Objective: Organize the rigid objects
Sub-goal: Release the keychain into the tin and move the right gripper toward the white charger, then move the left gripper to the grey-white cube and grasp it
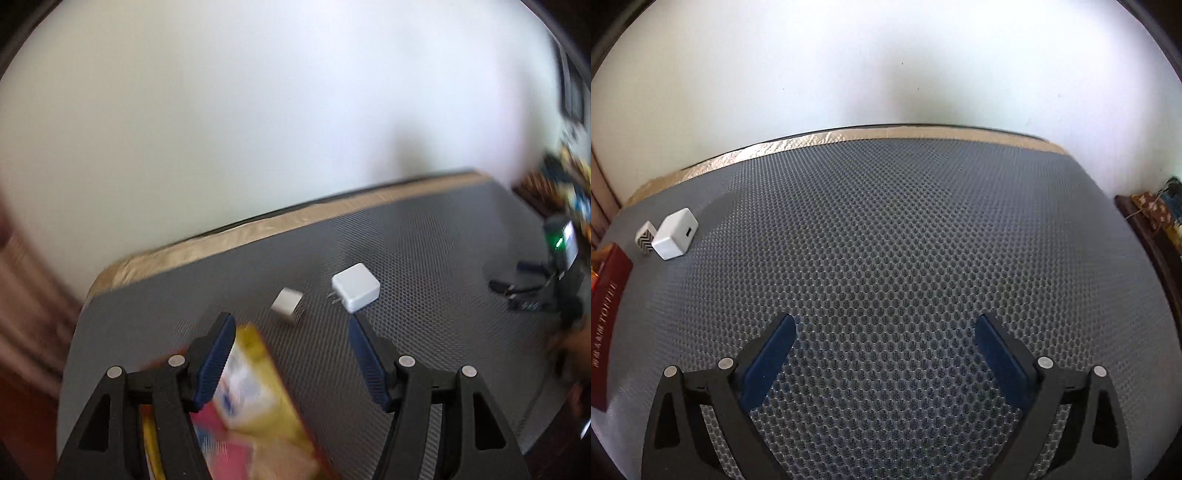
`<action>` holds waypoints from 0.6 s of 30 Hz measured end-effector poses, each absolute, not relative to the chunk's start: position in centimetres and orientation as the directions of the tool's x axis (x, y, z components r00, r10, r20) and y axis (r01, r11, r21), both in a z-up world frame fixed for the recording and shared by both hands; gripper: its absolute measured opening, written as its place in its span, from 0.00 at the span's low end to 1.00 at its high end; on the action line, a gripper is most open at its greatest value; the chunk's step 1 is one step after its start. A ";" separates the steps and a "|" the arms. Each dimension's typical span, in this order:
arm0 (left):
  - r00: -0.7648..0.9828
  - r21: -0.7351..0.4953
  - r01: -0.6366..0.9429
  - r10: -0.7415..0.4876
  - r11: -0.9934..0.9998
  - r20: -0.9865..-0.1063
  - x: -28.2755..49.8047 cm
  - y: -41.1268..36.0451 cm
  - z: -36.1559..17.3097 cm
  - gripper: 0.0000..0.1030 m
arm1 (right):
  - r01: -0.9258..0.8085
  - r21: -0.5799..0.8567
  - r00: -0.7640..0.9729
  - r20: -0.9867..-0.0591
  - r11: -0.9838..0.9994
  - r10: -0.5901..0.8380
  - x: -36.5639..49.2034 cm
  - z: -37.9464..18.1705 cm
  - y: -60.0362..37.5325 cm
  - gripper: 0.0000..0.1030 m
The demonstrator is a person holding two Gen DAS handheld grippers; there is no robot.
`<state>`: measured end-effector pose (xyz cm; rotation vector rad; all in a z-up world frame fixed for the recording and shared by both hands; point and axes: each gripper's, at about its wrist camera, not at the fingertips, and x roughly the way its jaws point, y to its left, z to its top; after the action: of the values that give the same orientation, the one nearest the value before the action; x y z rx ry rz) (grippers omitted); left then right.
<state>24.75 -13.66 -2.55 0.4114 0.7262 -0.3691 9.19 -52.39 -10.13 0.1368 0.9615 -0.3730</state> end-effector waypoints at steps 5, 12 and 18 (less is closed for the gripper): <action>0.585 0.238 0.577 -0.191 0.782 -0.789 30.9 -15.8 -6.0 0.63 | 0.363 -0.012 0.537 -0.815 0.932 -0.219 8.4 -9.8 -53.4 0.94; 0.513 0.237 0.616 -0.154 0.751 -0.844 34.8 -16.0 -9.3 0.63 | 0.350 0.012 0.546 -0.815 0.937 -0.193 7.8 -9.7 -53.3 0.94; 0.463 0.236 0.642 -0.125 0.730 -0.877 37.4 -15.8 -11.3 0.63 | 0.339 0.017 0.546 -0.818 0.941 -0.182 7.7 -9.5 -53.5 0.95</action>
<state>37.36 -15.84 -11.33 0.6009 0.9848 -0.5074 7.65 -53.55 -9.51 0.1812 0.9447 -0.3106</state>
